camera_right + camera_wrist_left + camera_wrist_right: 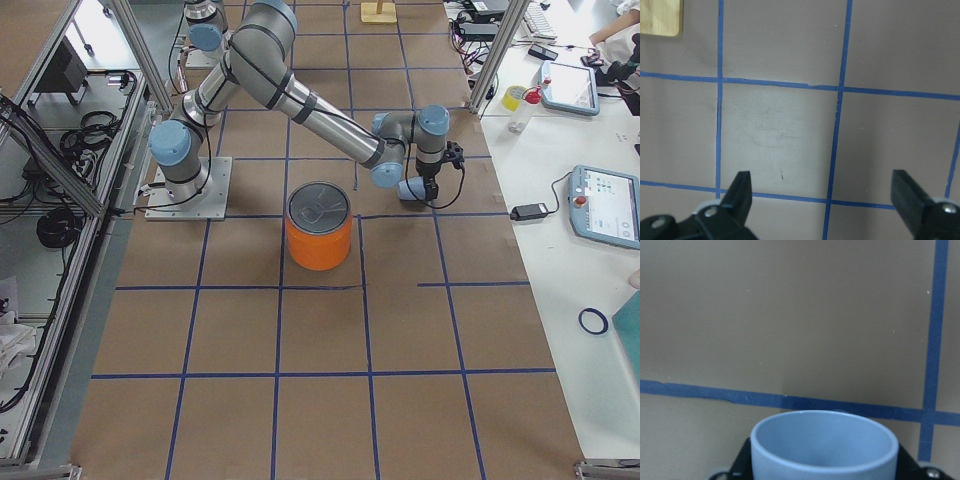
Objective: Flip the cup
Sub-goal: 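Lift the white cup with the right gripper and carry it toward the table center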
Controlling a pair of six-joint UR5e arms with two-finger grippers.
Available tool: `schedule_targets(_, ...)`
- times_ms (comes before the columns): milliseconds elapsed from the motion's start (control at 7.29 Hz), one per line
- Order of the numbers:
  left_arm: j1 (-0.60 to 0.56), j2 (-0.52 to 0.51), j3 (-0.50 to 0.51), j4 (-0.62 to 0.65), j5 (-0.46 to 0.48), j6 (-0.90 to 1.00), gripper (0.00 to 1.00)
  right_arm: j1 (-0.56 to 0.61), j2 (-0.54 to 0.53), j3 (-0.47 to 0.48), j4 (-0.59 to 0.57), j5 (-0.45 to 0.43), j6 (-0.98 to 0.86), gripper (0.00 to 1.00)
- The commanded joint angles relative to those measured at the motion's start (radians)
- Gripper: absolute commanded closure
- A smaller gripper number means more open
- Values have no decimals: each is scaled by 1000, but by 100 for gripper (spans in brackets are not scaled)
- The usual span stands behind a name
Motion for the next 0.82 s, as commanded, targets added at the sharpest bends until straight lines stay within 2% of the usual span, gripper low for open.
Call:
schedule_targets(0, 2, -7, -5, 8, 26, 1, 0, 47, -116, 3, 133, 52, -20, 49)
schedule_targets(137, 2, -8, -5, 11, 26, 1, 0, 113, -148, 1, 134, 74, -51, 56)
schedule_targets(274, 18, -7, -2, 11, 26, 5, 0, 194, -173, 1, 134, 57, -57, 59)
schedule_targets(548, 122, -4, 7, 9, -35, 66, 0, 367, -162, 6, 129, 42, -56, 59)
schedule_targets(685, 133, 4, 10, 0, -34, 64, 0, 446, -159, 18, 125, 45, -65, 59)
